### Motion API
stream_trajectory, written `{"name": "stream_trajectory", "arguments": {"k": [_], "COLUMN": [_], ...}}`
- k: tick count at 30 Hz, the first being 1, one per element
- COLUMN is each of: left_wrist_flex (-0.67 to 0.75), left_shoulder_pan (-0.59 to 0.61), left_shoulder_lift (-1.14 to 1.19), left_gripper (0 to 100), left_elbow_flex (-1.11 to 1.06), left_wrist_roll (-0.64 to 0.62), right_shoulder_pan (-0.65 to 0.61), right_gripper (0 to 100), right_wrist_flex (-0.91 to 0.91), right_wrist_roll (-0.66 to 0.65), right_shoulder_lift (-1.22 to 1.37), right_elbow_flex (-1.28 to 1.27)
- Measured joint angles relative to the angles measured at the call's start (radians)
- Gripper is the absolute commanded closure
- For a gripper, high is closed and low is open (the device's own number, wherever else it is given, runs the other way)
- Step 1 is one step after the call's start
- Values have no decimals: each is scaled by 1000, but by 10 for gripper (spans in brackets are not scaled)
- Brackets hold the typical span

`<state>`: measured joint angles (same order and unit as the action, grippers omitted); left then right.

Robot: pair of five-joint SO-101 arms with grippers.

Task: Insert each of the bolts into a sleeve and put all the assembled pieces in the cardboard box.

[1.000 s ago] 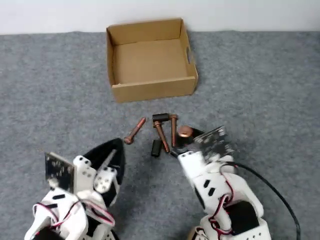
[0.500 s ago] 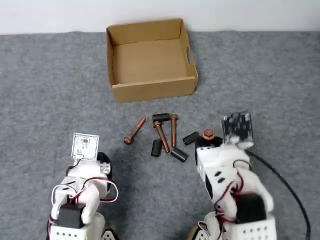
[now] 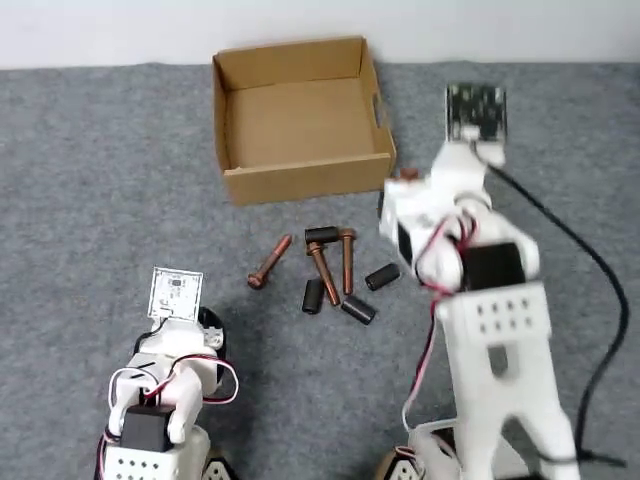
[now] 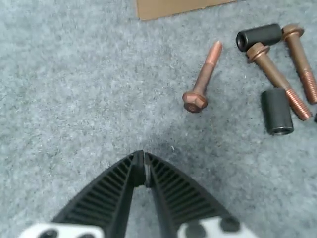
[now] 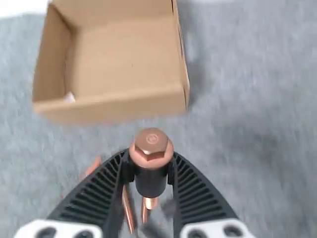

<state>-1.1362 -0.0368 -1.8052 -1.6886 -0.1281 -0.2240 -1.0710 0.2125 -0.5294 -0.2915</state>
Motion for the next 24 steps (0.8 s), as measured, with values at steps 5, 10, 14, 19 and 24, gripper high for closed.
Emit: {"name": "stream_trajectory", "arguments": {"k": [5,10,14,19,24], "left_wrist_flex": [0,0,0,0,0], "left_shoulder_pan": [0,0,0,0,0], "left_shoulder_lift": [0,0,0,0,0], "left_gripper": [995,995,994,994,994], "left_elbow_flex": [0,0,0,0,0], "left_wrist_roll": [0,0,0,0,0], "right_shoulder_pan": [0,2,-2,-31,-40], "right_gripper": [991,991,991,991,990], "right_wrist_flex": [137,311,433,559,592], "right_wrist_roll": [0,0,-38,-110,-175], "right_shoulder_lift": [206,416,575,755,939], "right_elbow_flex": [135,238,304,364,427]}}
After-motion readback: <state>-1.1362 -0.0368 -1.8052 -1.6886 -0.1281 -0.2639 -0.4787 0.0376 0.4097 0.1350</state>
